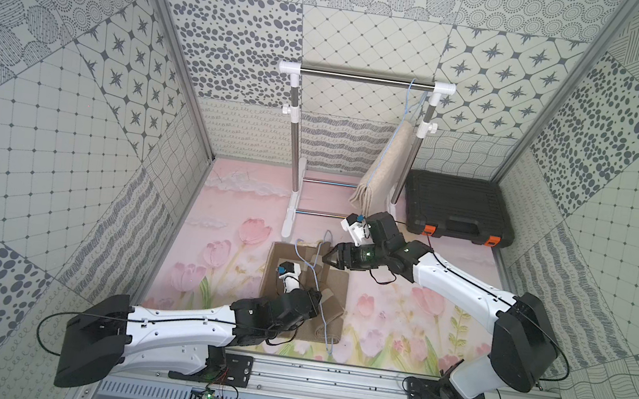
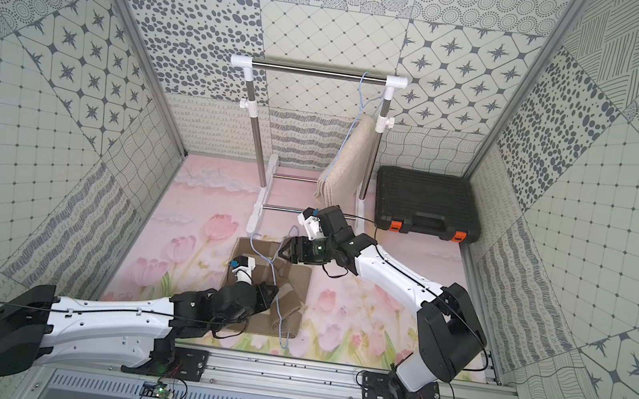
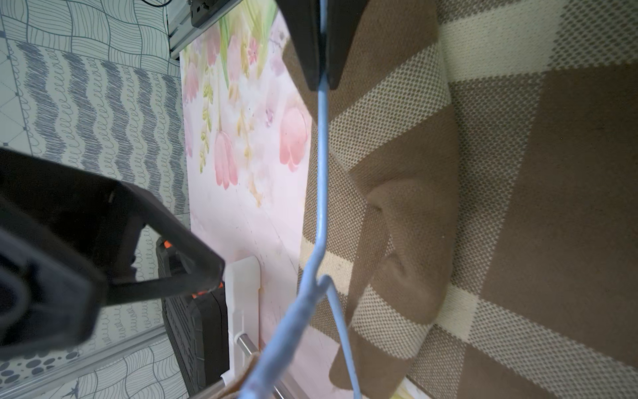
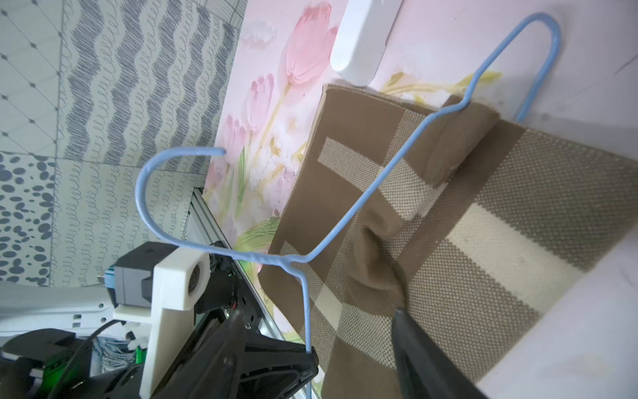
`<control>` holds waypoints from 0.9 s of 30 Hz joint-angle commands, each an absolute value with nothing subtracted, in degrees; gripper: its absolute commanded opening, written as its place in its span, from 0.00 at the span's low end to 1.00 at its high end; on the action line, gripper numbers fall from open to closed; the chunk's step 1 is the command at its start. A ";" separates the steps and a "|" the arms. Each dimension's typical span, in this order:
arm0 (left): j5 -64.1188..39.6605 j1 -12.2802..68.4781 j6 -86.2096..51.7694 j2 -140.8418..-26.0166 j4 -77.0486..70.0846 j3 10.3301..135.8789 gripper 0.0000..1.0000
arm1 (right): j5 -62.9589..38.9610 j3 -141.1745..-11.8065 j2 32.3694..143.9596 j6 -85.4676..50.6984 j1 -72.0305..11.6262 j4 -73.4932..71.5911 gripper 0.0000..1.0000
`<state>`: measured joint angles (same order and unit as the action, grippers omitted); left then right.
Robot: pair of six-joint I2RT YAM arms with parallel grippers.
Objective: Hang the scarf on the hanger
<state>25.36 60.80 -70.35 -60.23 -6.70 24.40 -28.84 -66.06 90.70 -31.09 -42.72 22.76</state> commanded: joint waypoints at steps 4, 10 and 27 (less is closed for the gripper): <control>26.55 61.35 -64.97 -60.38 -10.71 24.99 0.00 | -22.16 -71.91 93.15 -26.11 -48.06 32.13 0.70; 26.11 61.39 -63.91 -60.74 -11.92 25.47 0.00 | -18.09 -73.49 96.02 -25.25 -50.64 32.52 0.69; 28.19 61.35 -61.13 -56.78 -5.87 27.96 0.57 | -9.85 -68.67 94.42 -24.36 -51.19 27.58 0.00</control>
<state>24.93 60.80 -64.40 -60.27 -9.15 27.05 -11.00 -71.42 96.49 -25.89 -51.92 29.65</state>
